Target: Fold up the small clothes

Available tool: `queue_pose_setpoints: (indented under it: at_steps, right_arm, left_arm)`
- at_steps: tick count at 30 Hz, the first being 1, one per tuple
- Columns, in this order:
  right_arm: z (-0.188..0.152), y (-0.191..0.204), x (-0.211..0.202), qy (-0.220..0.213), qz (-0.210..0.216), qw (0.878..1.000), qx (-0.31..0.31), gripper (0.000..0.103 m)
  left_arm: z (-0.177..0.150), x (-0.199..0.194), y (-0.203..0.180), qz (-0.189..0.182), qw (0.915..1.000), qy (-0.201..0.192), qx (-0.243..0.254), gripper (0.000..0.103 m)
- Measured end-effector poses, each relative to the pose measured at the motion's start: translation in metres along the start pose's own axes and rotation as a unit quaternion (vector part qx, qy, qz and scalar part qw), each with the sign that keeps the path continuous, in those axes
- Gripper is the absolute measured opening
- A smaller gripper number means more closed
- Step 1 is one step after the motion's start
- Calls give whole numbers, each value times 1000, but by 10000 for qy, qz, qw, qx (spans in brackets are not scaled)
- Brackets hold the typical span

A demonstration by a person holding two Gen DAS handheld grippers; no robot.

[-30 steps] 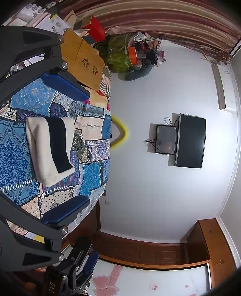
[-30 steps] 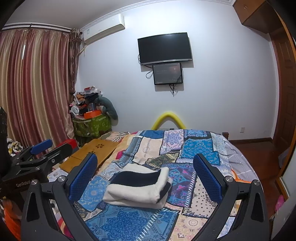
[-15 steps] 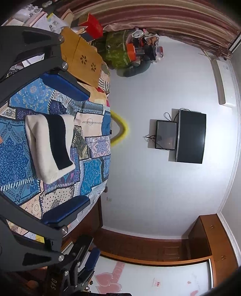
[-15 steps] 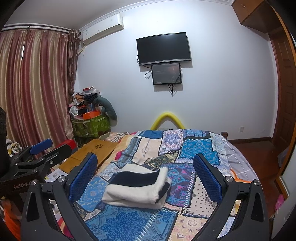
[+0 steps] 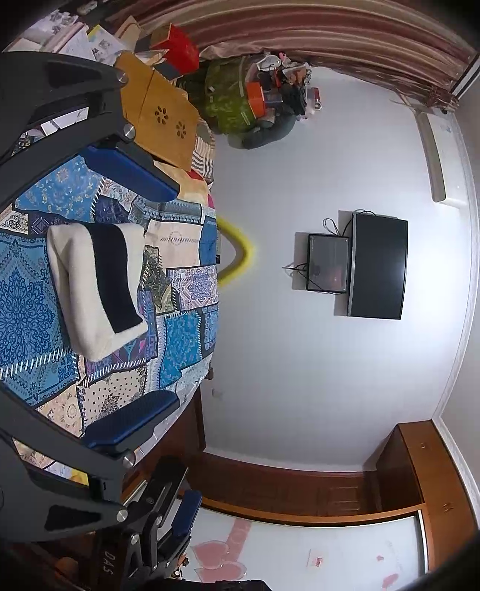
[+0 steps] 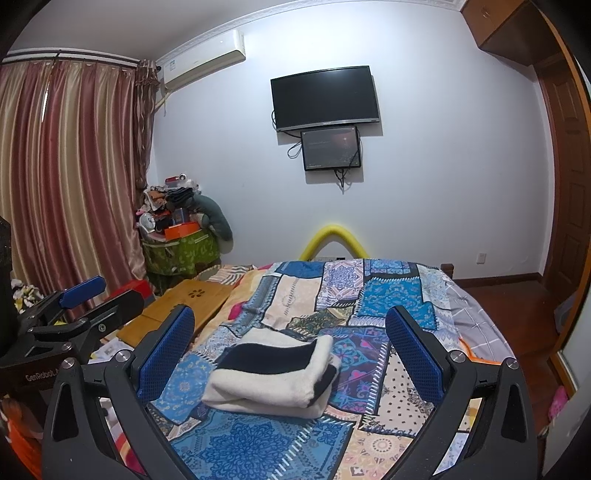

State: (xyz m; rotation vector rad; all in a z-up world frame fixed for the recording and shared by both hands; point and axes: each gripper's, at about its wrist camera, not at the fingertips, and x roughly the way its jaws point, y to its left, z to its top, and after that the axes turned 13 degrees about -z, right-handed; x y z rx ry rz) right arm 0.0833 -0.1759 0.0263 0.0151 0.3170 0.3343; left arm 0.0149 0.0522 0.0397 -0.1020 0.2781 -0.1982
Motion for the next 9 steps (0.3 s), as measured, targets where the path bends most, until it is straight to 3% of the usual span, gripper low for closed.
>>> queue_pose_setpoints:
  at_steps: [9]
  right_arm:
    - [-3,-2,6,65,-9,10000,8,103]
  left_arm:
    - [0,8,7,44,9999,87,-130,103]
